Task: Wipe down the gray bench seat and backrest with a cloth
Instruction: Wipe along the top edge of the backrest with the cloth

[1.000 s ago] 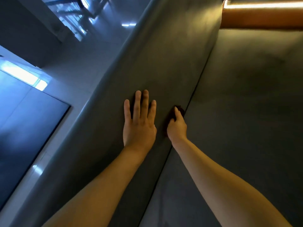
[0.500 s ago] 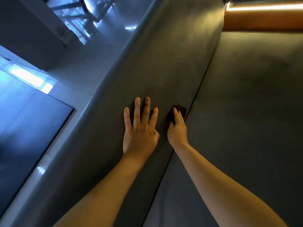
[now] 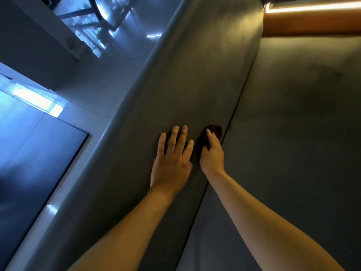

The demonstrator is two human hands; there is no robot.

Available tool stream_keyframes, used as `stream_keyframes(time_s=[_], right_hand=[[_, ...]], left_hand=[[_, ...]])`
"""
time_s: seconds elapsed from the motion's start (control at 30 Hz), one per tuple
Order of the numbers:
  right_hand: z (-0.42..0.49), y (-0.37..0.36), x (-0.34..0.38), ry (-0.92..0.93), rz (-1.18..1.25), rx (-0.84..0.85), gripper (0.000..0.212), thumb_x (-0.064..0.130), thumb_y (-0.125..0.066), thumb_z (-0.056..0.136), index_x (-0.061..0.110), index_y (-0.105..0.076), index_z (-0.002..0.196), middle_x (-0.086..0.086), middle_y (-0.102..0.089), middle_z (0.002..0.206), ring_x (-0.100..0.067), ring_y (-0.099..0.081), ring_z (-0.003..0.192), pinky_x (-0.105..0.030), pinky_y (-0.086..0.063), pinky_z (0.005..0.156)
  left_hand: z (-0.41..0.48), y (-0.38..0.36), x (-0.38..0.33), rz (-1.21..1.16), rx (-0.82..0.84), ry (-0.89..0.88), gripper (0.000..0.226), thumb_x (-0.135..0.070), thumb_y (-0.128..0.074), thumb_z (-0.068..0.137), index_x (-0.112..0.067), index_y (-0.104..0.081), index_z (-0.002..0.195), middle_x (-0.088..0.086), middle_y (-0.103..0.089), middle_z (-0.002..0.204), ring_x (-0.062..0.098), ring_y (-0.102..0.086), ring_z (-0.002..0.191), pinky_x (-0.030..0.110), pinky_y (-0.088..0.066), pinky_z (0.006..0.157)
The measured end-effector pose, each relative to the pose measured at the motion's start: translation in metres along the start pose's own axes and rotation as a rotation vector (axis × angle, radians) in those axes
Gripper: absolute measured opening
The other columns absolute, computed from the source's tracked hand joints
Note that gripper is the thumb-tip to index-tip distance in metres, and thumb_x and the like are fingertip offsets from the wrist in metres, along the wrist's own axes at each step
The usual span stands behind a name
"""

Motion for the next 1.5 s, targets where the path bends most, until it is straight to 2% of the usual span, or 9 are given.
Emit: stream_keyframes(time_s=[0.23, 0.4, 0.67, 0.83, 0.93, 1.07, 1.23, 1.37, 1.5], right_hand=[[-0.005, 0.002, -0.052, -0.549, 0.196, -0.014, 0.06, 0.004, -0.038, 0.105, 0.035, -0.034, 0.157, 0.001, -0.046, 0.152, -0.025, -0.055, 0.124, -0.041, -0.055, 0.096], [-0.018, -0.011, -0.048, -0.479, 0.34, -0.09, 0.054, 0.012, -0.042, 0.103, 0.044, -0.047, 0.146, 0.005, -0.059, 0.14, -0.028, -0.06, 0.124, -0.05, -0.052, 0.104], [-0.069, -0.019, 0.0, -0.272, 0.403, 0.036, 0.048, 0.006, -0.05, 0.103, 0.033, -0.057, 0.141, 0.009, -0.06, 0.139, -0.011, -0.06, 0.124, -0.038, -0.053, 0.104], [-0.107, -0.019, 0.04, -0.173, 0.31, 0.115, 0.043, 0.003, -0.061, 0.092, 0.034, -0.062, 0.123, 0.003, -0.067, 0.116, -0.017, -0.067, 0.105, -0.043, -0.059, 0.092], [-0.11, -0.009, 0.056, -0.142, 0.357, 0.078, 0.052, 0.0, -0.06, 0.093, 0.038, -0.053, 0.128, 0.001, -0.063, 0.114, -0.018, -0.066, 0.101, -0.037, -0.06, 0.081], [-0.109, -0.022, 0.065, -0.362, 0.383, -0.022, 0.044, 0.002, -0.051, 0.096, 0.041, -0.057, 0.116, -0.003, -0.064, 0.117, -0.027, -0.066, 0.098, -0.036, -0.057, 0.065], [-0.144, -0.055, 0.076, -0.223, 0.418, 0.043, 0.038, -0.001, -0.053, 0.09, 0.033, -0.067, 0.103, -0.005, -0.071, 0.106, -0.027, -0.071, 0.095, -0.046, -0.063, 0.075], [-0.162, -0.054, 0.077, -0.101, 0.327, 0.195, 0.033, 0.01, -0.061, 0.087, 0.037, -0.071, 0.102, -0.004, -0.074, 0.104, -0.028, -0.072, 0.097, -0.044, -0.061, 0.075], [-0.131, -0.04, 0.087, -0.048, 0.314, 0.021, 0.035, 0.005, -0.058, 0.093, 0.036, -0.071, 0.103, 0.002, -0.073, 0.106, -0.017, -0.07, 0.099, -0.045, -0.061, 0.089]], left_hand=[[0.001, -0.01, 0.0, -0.024, -0.084, 0.001, 0.058, -0.041, -0.046, 0.096, -0.023, -0.044, 0.151, 0.016, -0.014, 0.168, 0.037, -0.01, 0.154, 0.054, 0.013, 0.121], [0.0, -0.008, -0.001, -0.026, -0.09, 0.0, 0.056, -0.04, -0.045, 0.097, -0.023, -0.045, 0.15, 0.016, -0.012, 0.169, 0.038, -0.009, 0.155, 0.052, 0.011, 0.12], [-0.031, 0.018, 0.001, -0.188, 0.047, -0.025, 0.051, -0.039, -0.039, 0.104, -0.027, -0.036, 0.154, 0.007, -0.007, 0.17, 0.03, 0.003, 0.157, 0.051, 0.019, 0.118], [-0.105, 0.028, 0.024, -0.322, -0.081, -0.005, 0.058, -0.029, -0.07, 0.092, -0.014, -0.052, 0.146, 0.012, -0.036, 0.161, 0.033, -0.023, 0.152, 0.049, -0.02, 0.124], [-0.132, 0.043, 0.052, -0.262, -0.182, 0.086, 0.059, -0.021, -0.067, 0.088, -0.019, -0.053, 0.146, 0.013, -0.026, 0.165, 0.036, -0.016, 0.154, 0.055, -0.006, 0.125], [-0.146, 0.046, 0.071, -0.227, -0.196, 0.289, 0.052, -0.015, -0.061, 0.093, -0.02, -0.053, 0.145, 0.025, -0.009, 0.167, 0.045, -0.005, 0.154, 0.053, 0.001, 0.125], [-0.143, 0.034, 0.066, -0.173, -0.133, 0.261, 0.047, -0.031, -0.058, 0.1, -0.025, -0.048, 0.145, 0.03, 0.005, 0.165, 0.048, 0.008, 0.153, 0.054, 0.005, 0.124], [-0.143, 0.035, 0.065, -0.172, -0.087, 0.269, 0.064, -0.057, -0.052, 0.094, -0.024, -0.042, 0.148, 0.028, 0.021, 0.163, 0.044, 0.028, 0.148, 0.053, 0.013, 0.122], [-0.145, 0.04, 0.066, -0.155, -0.071, 0.249, 0.053, -0.046, -0.043, 0.102, -0.026, -0.041, 0.151, 0.03, 0.017, 0.163, 0.048, 0.014, 0.152, 0.055, 0.005, 0.123]])
Point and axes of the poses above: each hand's wrist, its own z-axis towards the middle knuckle, its own y-axis out of the back of the hand, x = y × z, the point moved 1 cm from there along z, towards the middle knuckle
